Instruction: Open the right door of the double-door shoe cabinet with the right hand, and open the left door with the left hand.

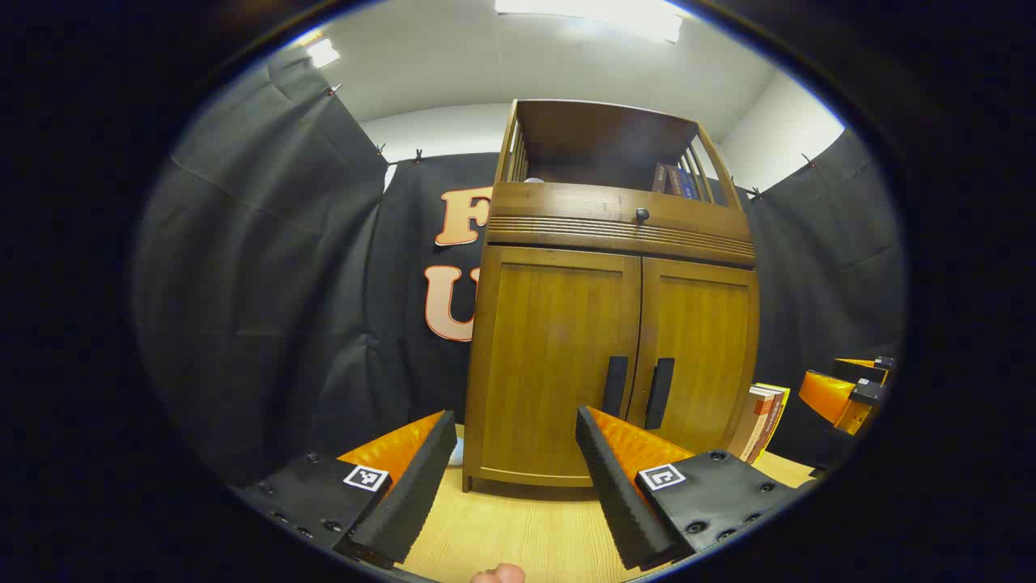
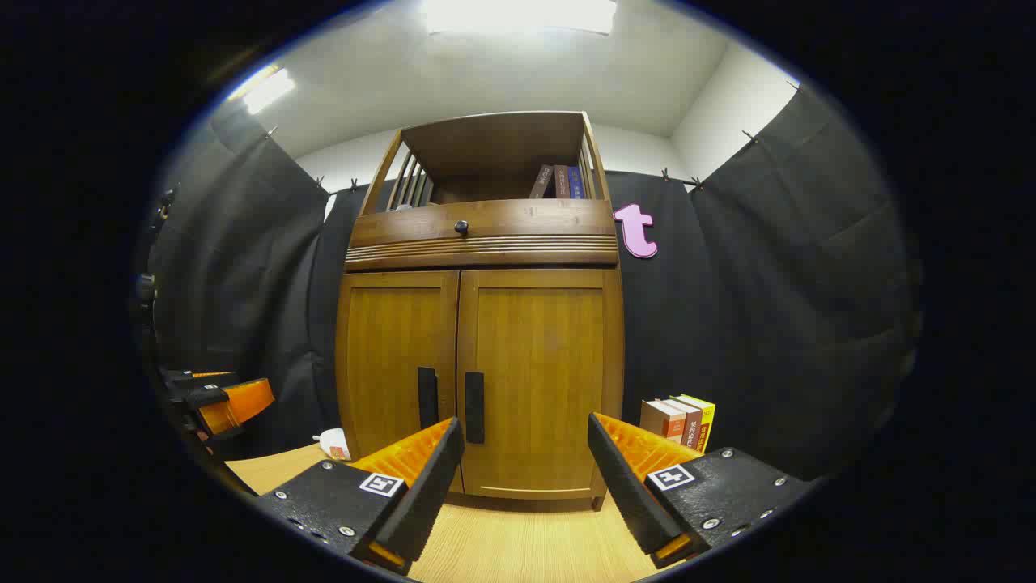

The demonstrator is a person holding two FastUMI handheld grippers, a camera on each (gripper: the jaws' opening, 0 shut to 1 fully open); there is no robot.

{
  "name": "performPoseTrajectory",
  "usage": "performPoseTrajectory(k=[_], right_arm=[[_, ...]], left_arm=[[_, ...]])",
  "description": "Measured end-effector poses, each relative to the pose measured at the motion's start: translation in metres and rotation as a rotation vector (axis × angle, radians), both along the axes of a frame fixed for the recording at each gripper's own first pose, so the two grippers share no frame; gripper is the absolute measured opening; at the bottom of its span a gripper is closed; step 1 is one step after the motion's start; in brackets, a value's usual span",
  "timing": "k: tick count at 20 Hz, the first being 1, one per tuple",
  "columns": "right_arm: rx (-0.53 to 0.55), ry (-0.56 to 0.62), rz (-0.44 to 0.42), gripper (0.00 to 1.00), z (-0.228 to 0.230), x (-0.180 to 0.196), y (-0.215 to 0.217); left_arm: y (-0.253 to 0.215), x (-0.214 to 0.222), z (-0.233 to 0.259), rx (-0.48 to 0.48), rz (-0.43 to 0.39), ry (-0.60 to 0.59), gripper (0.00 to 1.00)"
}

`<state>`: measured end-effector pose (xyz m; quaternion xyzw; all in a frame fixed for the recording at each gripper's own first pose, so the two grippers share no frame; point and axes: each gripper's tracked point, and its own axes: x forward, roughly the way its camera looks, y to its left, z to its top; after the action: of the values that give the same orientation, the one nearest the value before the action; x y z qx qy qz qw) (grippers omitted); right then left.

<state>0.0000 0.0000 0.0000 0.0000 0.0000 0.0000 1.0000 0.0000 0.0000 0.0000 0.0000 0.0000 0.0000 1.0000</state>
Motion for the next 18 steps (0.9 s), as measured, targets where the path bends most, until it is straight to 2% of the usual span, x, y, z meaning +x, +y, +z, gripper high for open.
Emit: performPoseTrajectory(k=[3, 4, 5, 7, 8, 9, 10, 12, 13, 14, 18], right_arm=[[-0.012, 0.003, -0.004, 1.00, -0.002, 0.001, -0.005], [-0.015, 0.006, -0.005, 0.94, -0.003, 0.001, -0.007], [-0.017, 0.007, -0.004, 1.00, -0.003, 0.000, -0.007], [-0.016, 0.006, -0.003, 1.00, -0.003, -0.001, -0.009], [-0.015, 0.005, -0.004, 0.94, -0.003, -0.001, -0.009], [-0.013, 0.004, -0.004, 0.94, -0.003, 0.000, -0.010], [-0.012, 0.003, -0.007, 1.00, -0.002, 0.000, -0.012], [-0.013, 0.000, -0.017, 1.00, -0.003, -0.002, -0.015], [-0.011, 0.000, -0.018, 0.94, -0.003, -0.003, -0.016], [-0.007, 0.002, -0.019, 1.00, -0.005, -0.002, -0.016], [0.006, 0.010, -0.022, 1.00, -0.006, -0.005, -0.016]], left_arm=[[-0.004, 0.001, 0.001, -0.007, -0.007, -0.006, 0.94], [-0.005, 0.001, 0.000, -0.008, -0.006, -0.004, 0.93], [-0.005, 0.002, 0.000, -0.007, -0.006, -0.005, 0.93], [-0.008, 0.002, 0.002, -0.008, -0.008, -0.010, 0.92], [-0.010, 0.002, 0.004, -0.006, -0.010, -0.013, 0.92], [-0.011, 0.001, 0.004, -0.002, -0.009, -0.018, 0.92], [-0.010, 0.001, 0.008, 0.005, -0.001, -0.031, 0.92], [-0.014, 0.000, 0.014, 0.019, -0.007, -0.048, 0.93], [-0.016, -0.001, 0.015, 0.025, -0.012, -0.049, 0.93], [-0.017, -0.001, 0.016, 0.029, -0.015, -0.052, 0.93], [-0.019, -0.002, 0.019, 0.027, -0.020, -0.055, 0.93]])
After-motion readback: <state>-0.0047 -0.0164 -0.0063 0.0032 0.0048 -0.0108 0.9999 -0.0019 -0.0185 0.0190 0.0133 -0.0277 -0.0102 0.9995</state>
